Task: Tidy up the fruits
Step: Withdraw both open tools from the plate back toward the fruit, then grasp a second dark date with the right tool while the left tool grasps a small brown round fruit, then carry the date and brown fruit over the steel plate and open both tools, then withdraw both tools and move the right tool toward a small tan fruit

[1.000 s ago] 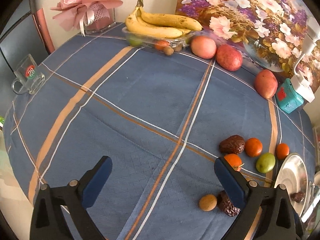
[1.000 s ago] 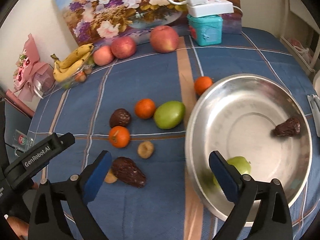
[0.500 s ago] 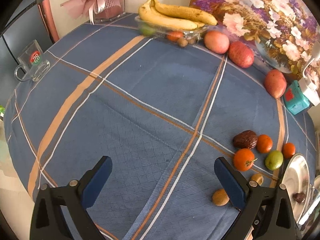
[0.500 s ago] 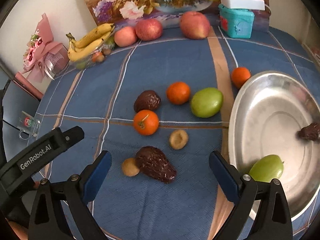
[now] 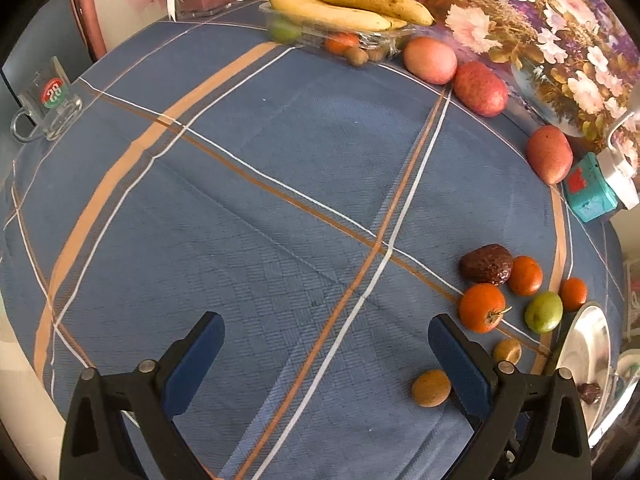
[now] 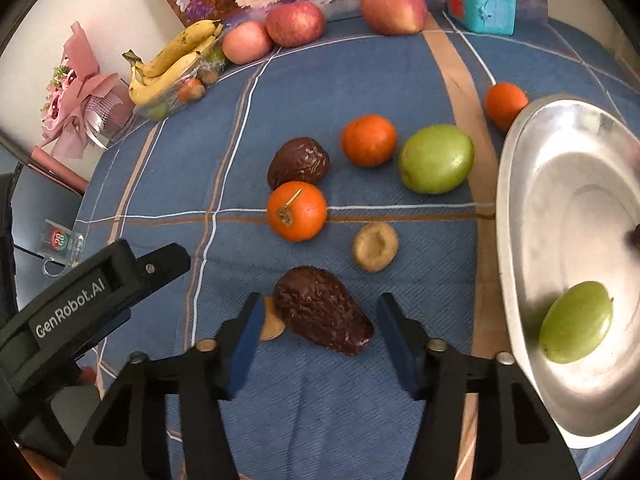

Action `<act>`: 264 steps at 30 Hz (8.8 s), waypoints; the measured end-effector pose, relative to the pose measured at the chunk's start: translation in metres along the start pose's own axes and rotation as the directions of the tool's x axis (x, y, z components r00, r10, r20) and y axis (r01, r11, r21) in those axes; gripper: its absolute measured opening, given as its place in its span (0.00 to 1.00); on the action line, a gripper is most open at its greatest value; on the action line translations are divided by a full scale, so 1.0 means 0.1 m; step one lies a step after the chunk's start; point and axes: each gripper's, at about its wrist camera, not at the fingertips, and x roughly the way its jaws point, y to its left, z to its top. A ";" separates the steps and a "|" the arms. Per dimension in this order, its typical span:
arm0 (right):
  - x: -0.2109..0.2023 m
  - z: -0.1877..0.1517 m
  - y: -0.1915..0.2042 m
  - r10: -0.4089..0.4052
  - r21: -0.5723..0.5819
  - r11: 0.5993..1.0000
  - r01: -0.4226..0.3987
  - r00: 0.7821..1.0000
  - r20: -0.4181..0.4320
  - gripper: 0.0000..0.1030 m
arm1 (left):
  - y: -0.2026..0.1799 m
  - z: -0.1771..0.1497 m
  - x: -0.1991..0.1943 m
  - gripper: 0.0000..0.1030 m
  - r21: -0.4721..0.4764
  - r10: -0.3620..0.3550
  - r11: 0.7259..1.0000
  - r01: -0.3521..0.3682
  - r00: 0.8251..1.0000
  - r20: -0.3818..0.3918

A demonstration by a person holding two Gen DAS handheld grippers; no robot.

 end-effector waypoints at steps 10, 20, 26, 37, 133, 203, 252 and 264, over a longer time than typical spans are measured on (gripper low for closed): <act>-0.35 0.02 -0.18 -0.040 0.059 0.998 0.034 0.994 0.104 0.50 | -0.18 -0.05 0.07 0.96 0.062 -0.059 0.996 0.063 0.996 -0.068; -0.71 0.09 -0.58 -0.105 0.169 0.983 0.073 0.976 0.189 0.41 | -0.47 -0.22 0.15 0.64 0.135 -0.123 0.980 0.145 0.980 -0.157; -0.65 0.09 -0.57 -0.105 0.161 0.984 0.079 0.982 0.159 0.41 | -0.57 -0.30 0.20 0.32 0.139 -0.165 0.971 0.195 0.964 -0.207; -0.48 0.10 -0.47 -0.107 0.078 0.992 0.098 0.988 0.113 0.41 | -0.53 -0.20 0.12 0.28 0.118 -0.186 0.971 0.208 0.967 -0.172; -1.28 0.03 -1.68 -0.342 0.416 0.882 0.221 0.908 0.243 0.35 | -2.32 -0.53 -0.24 0.28 0.437 -0.324 0.821 0.367 0.930 -0.172; -0.82 0.16 -0.92 -0.244 0.179 0.961 0.212 0.953 0.179 0.76 | -0.76 0.33 -0.35 0.96 0.142 -0.024 0.990 0.018 0.999 0.039; -0.30 0.42 -0.12 -0.182 0.008 0.983 0.183 0.972 0.149 0.66 | -0.84 0.53 -0.01 0.99 0.180 -0.133 0.974 0.140 0.990 -0.052; 0.02 0.27 -0.13 -0.153 -0.022 0.988 0.154 0.988 0.030 0.48 | -1.03 0.28 0.28 0.74 0.164 -0.194 0.959 0.229 0.959 -0.204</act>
